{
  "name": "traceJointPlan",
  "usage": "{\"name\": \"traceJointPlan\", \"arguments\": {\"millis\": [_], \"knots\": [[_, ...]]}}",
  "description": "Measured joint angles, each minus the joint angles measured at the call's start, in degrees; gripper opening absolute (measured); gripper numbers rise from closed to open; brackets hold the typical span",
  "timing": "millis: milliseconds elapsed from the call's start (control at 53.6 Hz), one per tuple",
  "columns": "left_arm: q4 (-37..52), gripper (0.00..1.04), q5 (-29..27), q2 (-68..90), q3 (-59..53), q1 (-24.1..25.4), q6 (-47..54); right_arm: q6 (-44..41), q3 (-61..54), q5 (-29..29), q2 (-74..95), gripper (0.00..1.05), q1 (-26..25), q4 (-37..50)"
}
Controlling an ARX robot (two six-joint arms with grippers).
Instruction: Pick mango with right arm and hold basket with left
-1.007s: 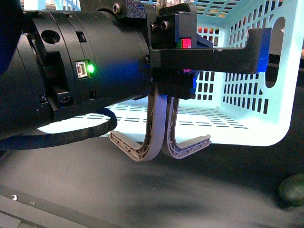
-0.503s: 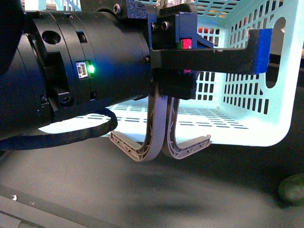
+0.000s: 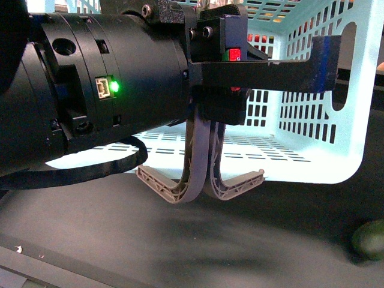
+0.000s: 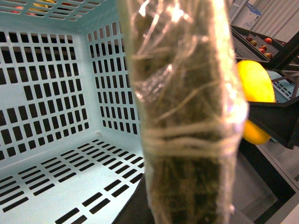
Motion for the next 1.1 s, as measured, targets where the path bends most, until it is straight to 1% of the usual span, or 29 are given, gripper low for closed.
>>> {"name": "traceJointPlan", "arguments": {"millis": [130, 317, 634, 801, 1007, 1044, 1062, 1100], "knots": [[0.00, 0.07, 0.11, 0.00, 0.00, 0.00, -0.02, 1.27, 2.16, -0.26, -2.25, 0.56, 4.50, -1.77], [0.00, 0.07, 0.11, 0.00, 0.00, 0.00, -0.02, 2.32, 4.85, -0.13, -2.25, 0.56, 8.90, -1.95], [0.00, 0.07, 0.09, 0.00, 0.00, 0.00, -0.02, 3.10, 10.38, 2.71, 4.63, 0.56, 16.66, 0.39], [0.00, 0.07, 0.09, 0.00, 0.00, 0.00, 0.00, 3.85, 12.35, 5.07, 10.71, 0.56, 18.80, 2.25], [0.00, 0.07, 0.11, 0.00, 0.00, 0.00, -0.02, 5.25, 14.14, 6.58, 16.15, 0.56, 19.52, 4.90], [0.00, 0.07, 0.09, 0.00, 0.00, 0.00, 0.00, 5.40, 14.53, 6.82, 16.72, 0.59, 19.52, 5.11], [0.00, 0.07, 0.11, 0.00, 0.00, 0.00, 0.00, 5.57, 14.71, 6.95, 17.09, 0.63, 19.52, 5.42], [0.00, 0.07, 0.11, 0.00, 0.00, 0.00, -0.02, 5.73, 14.88, 7.04, 17.42, 0.67, 19.52, 5.79]]}}
